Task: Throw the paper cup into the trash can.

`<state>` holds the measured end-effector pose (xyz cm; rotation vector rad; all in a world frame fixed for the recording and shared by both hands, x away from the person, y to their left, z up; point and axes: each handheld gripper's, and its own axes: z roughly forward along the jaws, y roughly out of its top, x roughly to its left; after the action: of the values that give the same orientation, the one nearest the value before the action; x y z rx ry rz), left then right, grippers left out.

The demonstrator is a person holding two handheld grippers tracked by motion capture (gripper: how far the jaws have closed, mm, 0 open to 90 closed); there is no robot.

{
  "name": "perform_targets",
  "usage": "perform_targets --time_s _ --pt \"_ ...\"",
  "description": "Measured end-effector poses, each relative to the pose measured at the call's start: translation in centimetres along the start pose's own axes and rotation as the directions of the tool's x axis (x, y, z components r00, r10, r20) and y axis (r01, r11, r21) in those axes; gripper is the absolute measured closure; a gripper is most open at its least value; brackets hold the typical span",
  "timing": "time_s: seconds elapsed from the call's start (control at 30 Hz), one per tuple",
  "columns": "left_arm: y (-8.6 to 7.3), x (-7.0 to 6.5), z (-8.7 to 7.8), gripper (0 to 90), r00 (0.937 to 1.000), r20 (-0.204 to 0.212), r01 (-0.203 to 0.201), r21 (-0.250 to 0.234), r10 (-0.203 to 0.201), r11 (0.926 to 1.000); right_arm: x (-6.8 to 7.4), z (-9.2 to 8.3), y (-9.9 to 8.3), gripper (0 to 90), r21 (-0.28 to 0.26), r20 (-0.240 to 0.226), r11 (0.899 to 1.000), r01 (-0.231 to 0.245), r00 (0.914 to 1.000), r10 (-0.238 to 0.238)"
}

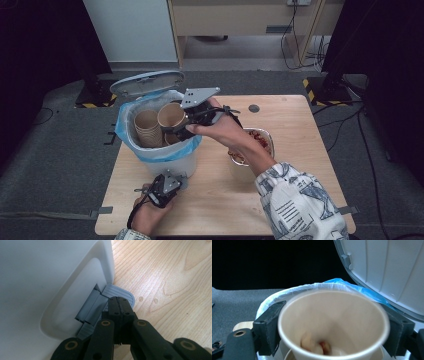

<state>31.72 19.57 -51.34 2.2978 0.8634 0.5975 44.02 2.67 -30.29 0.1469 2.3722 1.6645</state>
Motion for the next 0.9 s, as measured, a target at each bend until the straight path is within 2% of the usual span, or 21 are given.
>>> perform_targets --time_s 0.4,0.9 --pt "0.01 -0.01 0.0 89.5 1.0 0.0 0.0 0.0 0.0 1.0 -0.44 -0.59 -0.08 17.0 -0.02 0.021 0.999 -0.038 0.999 0.039" --pt "0.0 -0.01 0.0 89.5 1.0 0.0 0.0 0.0 0.0 1.0 -0.96 -0.87 -0.28 15.3 -0.006 0.054 0.997 -0.075 0.9957 0.076"
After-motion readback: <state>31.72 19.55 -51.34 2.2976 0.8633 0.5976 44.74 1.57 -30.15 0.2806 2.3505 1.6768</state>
